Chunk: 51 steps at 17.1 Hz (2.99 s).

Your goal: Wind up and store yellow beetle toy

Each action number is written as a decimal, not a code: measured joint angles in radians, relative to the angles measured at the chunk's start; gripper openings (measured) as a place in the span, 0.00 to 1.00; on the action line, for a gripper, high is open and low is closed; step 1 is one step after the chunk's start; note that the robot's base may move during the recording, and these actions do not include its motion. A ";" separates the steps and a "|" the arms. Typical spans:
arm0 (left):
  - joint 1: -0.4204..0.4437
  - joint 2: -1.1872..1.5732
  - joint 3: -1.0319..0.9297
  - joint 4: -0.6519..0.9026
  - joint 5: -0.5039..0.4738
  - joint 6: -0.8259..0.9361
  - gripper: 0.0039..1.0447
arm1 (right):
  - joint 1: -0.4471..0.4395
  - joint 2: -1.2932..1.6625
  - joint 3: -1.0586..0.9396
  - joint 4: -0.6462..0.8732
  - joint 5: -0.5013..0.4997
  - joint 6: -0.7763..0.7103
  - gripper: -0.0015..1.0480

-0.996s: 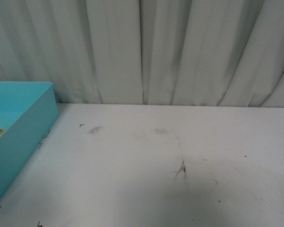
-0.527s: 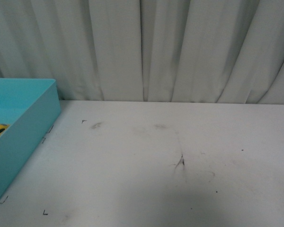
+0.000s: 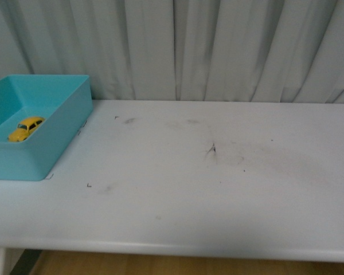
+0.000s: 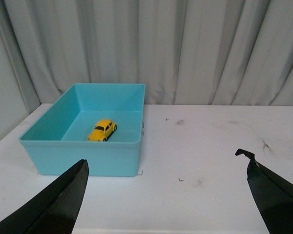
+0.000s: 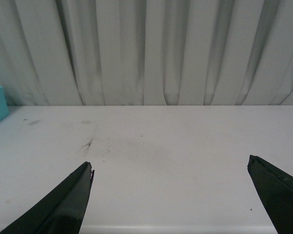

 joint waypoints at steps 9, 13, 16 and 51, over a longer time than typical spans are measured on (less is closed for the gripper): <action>0.000 0.000 0.000 0.004 0.001 0.000 0.94 | 0.000 0.000 0.000 0.006 0.000 0.000 0.94; 0.000 0.000 0.000 0.003 0.000 0.000 0.94 | 0.000 -0.001 0.000 0.007 0.000 0.000 0.94; 0.000 0.000 0.000 0.002 0.000 0.000 0.94 | 0.000 -0.001 0.000 0.005 0.000 0.000 0.94; 0.000 0.000 0.000 -0.002 0.000 0.000 0.94 | 0.000 -0.001 0.000 0.002 0.000 0.000 0.94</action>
